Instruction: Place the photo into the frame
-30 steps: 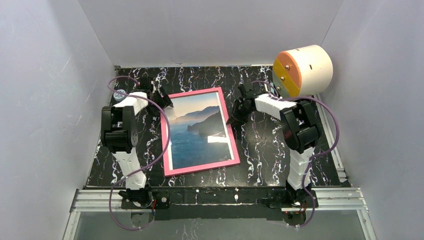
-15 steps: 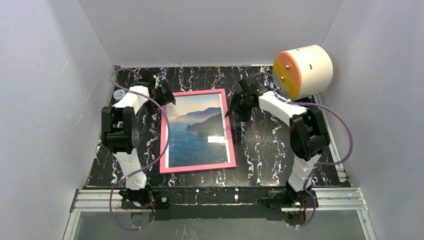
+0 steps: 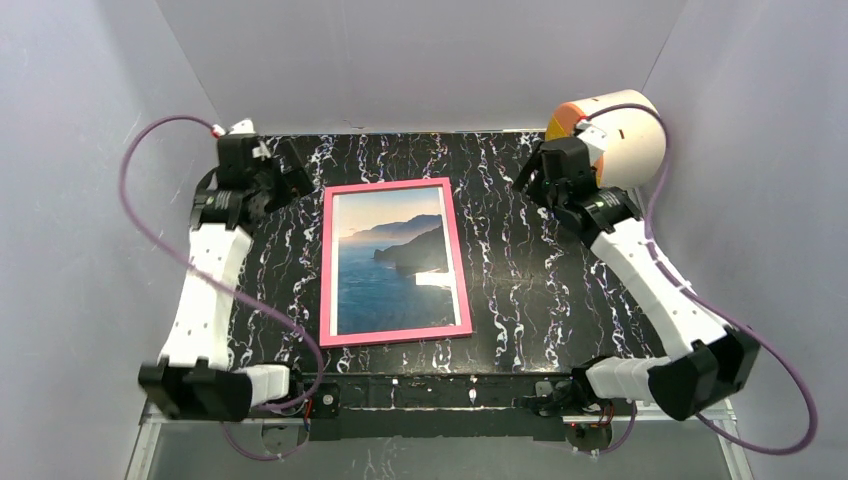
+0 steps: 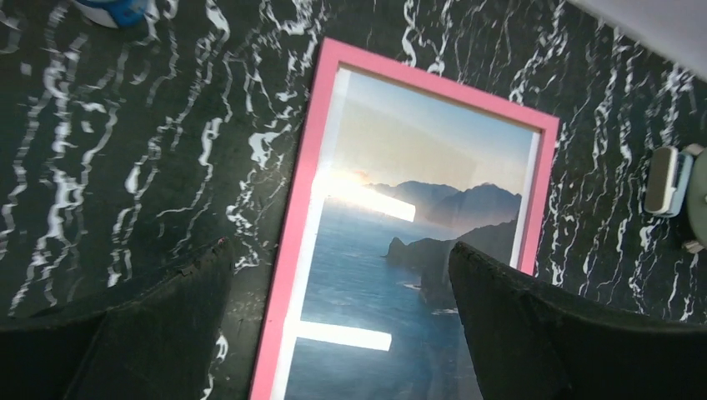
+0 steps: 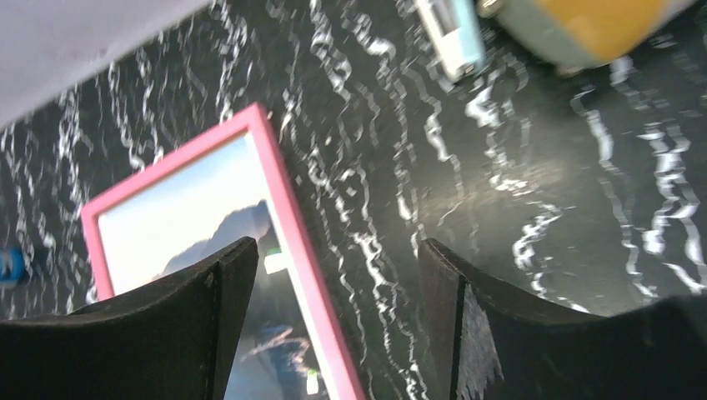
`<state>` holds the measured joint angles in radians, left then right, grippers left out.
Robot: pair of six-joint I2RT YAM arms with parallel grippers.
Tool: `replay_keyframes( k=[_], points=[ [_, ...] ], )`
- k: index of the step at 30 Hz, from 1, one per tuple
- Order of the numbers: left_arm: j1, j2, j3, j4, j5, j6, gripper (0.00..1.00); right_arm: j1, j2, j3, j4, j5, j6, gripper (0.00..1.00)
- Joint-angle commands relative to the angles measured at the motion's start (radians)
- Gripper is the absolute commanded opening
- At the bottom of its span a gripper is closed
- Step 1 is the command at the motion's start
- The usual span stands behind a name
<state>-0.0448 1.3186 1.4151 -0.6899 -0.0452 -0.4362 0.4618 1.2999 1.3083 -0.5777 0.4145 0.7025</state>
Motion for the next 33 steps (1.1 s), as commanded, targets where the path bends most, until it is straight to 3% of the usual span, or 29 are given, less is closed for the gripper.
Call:
replay_keyframes(
  k=[1, 4, 8, 12, 19, 33],
  points=[
    [0.000, -0.219, -0.041, -0.071, -0.123, 0.066, 0.98, -0.002, -0.099, 0.001, -0.062, 0.260, -0.006, 0.80],
    [0.000, -0.314, -0.040, -0.093, -0.146, 0.072, 0.98, -0.002, -0.168, 0.003, -0.111, 0.301, 0.006, 0.83],
    [0.000, -0.411, -0.023, -0.173, -0.179, 0.075, 0.98, -0.003, -0.249, -0.021, -0.159, 0.300, 0.028, 0.98],
    [0.000, -0.512, -0.015, -0.255, -0.241, 0.053, 0.98, -0.003, -0.332, -0.060, -0.216, 0.276, 0.074, 0.99],
    [0.000, -0.573, 0.065, -0.432, -0.205, 0.018, 0.98, -0.003, -0.388, -0.025, -0.342, 0.176, 0.022, 0.99],
    [0.000, -0.625, 0.121, -0.472, -0.233, 0.018, 0.98, -0.003, -0.453, 0.019, -0.429, 0.077, -0.020, 0.99]
  ],
)
